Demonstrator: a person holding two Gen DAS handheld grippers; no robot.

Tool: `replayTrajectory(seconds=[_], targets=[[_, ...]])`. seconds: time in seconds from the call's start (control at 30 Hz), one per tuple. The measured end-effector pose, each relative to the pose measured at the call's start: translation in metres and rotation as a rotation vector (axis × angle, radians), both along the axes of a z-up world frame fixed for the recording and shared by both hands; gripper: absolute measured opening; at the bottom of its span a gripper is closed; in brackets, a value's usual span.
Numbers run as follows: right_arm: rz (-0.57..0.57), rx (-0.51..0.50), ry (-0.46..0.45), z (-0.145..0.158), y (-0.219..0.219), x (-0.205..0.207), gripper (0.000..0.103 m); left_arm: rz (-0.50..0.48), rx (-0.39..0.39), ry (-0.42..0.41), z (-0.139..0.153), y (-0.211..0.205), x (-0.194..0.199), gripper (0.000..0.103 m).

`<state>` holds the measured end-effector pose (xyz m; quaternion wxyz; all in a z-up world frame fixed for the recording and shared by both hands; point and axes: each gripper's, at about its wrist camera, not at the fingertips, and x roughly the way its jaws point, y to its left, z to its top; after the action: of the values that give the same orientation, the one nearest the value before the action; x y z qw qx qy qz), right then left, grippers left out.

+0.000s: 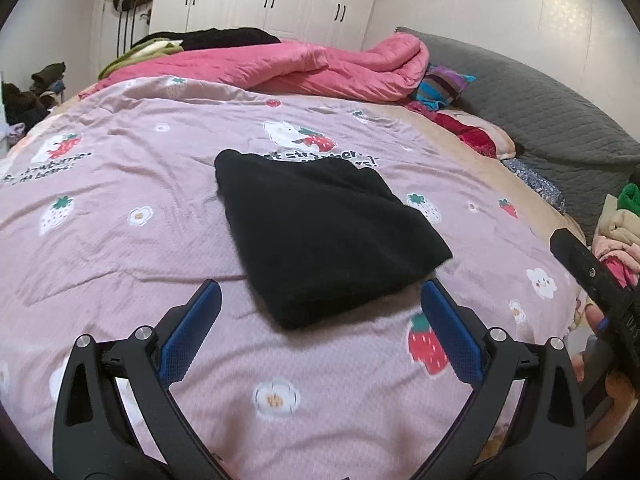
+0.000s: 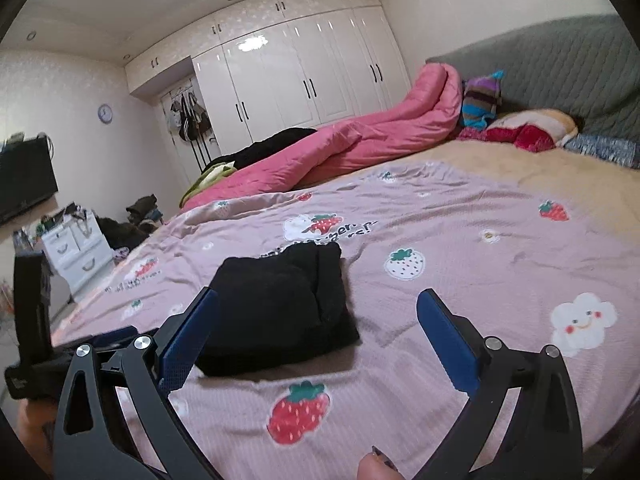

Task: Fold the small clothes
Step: 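Pull both open tools back from the folded sweater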

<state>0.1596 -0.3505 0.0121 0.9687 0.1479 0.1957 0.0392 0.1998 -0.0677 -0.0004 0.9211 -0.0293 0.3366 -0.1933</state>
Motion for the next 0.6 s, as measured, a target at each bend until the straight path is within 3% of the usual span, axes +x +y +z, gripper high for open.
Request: replayTrajectory(seconds=[0.4, 0.6], targets=[[-0.001, -0.114, 0.017, -0.02, 0.025, -0.036, 0.099, 0.066, -0.007, -0.022, -0.017, 0.025, -0.045, 0.094], [-0.002, -0.184, 0.091, -0.032, 0.037, -0.039, 0.099, 0.079, -0.007, 0.001, -0.035, 0.032, -0.056, 0.094]])
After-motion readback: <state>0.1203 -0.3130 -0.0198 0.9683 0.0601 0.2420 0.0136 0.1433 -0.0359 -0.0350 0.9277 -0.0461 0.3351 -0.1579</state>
